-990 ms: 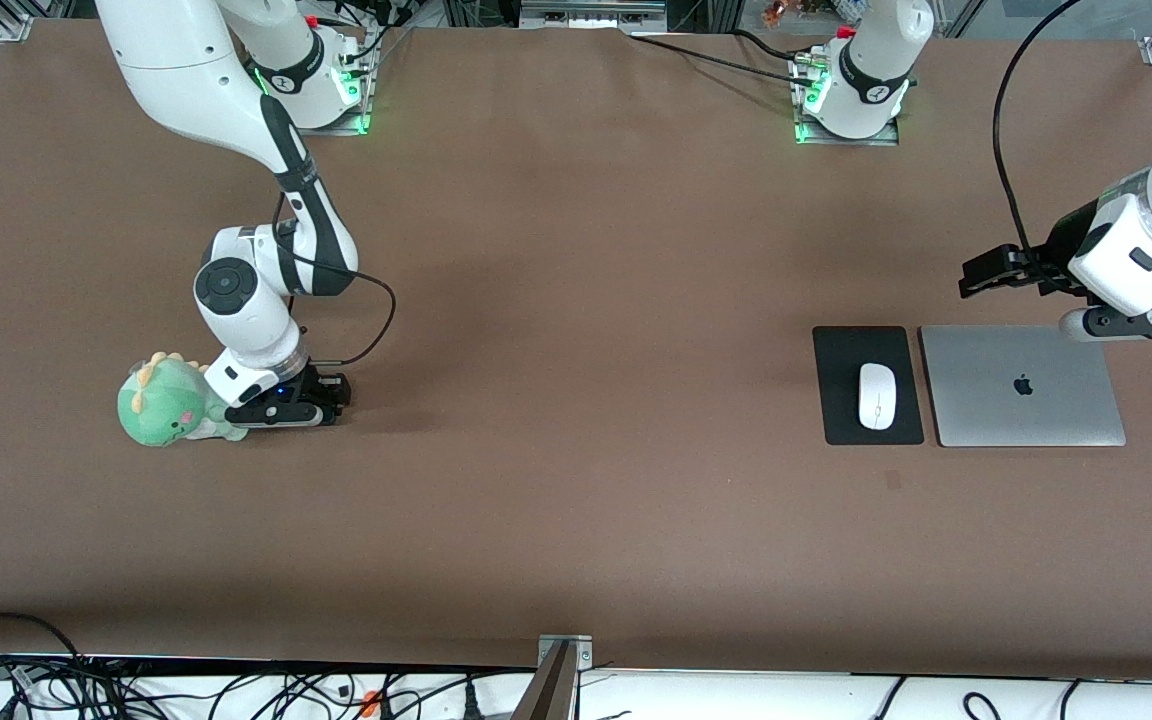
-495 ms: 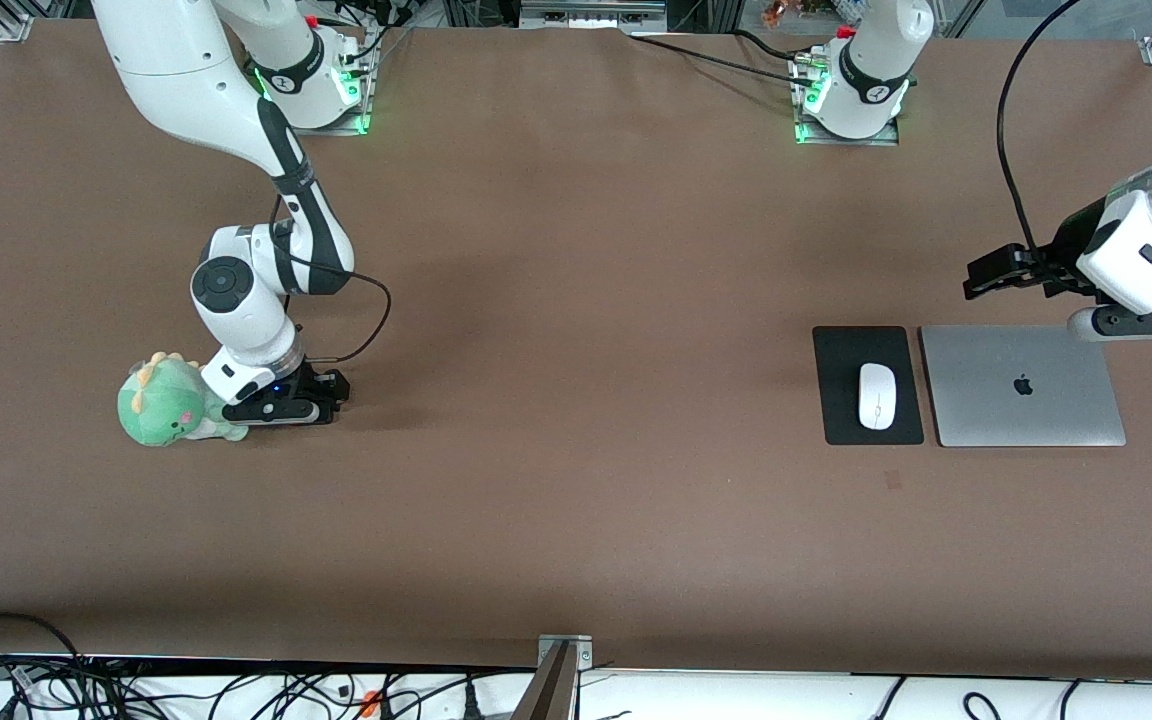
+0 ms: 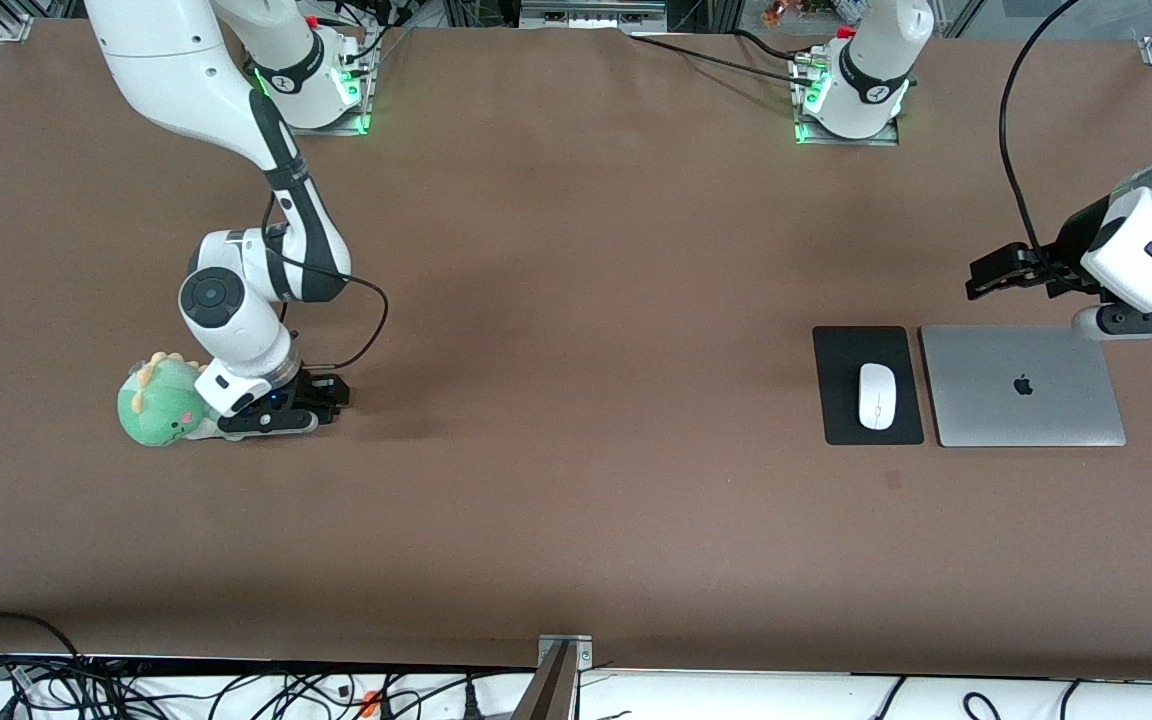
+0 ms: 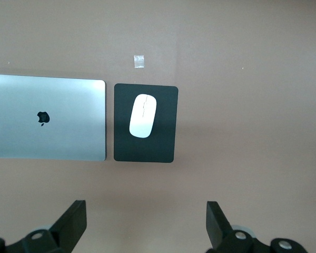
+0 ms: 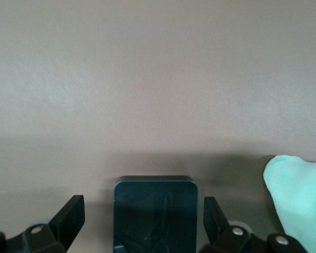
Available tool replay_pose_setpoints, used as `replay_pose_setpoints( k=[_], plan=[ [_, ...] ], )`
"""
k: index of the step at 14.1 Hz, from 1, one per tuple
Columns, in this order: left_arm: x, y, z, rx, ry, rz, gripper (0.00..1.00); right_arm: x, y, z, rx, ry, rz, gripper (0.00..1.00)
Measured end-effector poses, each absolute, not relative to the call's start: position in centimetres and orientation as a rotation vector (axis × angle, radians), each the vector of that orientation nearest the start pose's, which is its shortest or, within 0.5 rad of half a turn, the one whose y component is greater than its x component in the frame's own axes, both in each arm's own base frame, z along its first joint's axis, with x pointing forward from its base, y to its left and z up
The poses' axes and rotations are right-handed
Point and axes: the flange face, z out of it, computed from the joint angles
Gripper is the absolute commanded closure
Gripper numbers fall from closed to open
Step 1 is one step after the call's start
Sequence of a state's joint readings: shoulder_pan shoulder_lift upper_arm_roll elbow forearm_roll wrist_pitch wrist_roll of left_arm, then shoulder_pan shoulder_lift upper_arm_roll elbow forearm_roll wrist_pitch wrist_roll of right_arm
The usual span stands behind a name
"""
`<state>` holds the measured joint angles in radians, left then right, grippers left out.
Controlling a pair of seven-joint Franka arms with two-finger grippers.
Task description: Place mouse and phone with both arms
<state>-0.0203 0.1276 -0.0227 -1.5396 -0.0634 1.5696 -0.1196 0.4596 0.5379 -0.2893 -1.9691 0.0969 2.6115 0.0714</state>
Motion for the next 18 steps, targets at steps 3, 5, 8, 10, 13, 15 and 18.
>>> replay_pose_setpoints(
  k=[3, 5, 8, 10, 13, 15, 18],
  plan=[
    [58.9, -3.1, 57.1, -3.195, -0.128, 0.145, 0.0, 63.4, 11.3, 26.9, -3.114, 0.028, -0.129, 0.0],
    [59.0, -2.8, 57.7, -3.196, -0.133, 0.127, 0.0, 64.2, 10.4, 31.4, -3.087, 0.04, -0.066, 0.0],
    [59.1, -2.6, 57.9, -3.197, -0.138, 0.119, 0.0, 64.6, 6.5, 38.0, -3.071, 0.102, 0.033, 0.0],
    [59.1, -2.6, 57.9, -3.197, -0.138, 0.119, 0.0, 64.2, 3.6, 42.0, -3.059, 0.147, 0.074, 0.0],
    [59.1, -2.6, 57.9, -3.197, -0.139, 0.119, 0.0, 63.3, 0.1, 46.9, -3.039, 0.205, 0.086, 0.0],
    [59.1, -2.5, 57.9, -3.196, -0.141, 0.118, 0.0, 62.5, -1.2, 49.4, -3.049, 0.202, 0.061, 0.0],
    [59.0, -2.3, 57.9, -3.195, -0.145, 0.128, 0.0, 61.5, -1.6, 52.4, -3.097, 0.148, 0.011, 0.0]
  ],
)
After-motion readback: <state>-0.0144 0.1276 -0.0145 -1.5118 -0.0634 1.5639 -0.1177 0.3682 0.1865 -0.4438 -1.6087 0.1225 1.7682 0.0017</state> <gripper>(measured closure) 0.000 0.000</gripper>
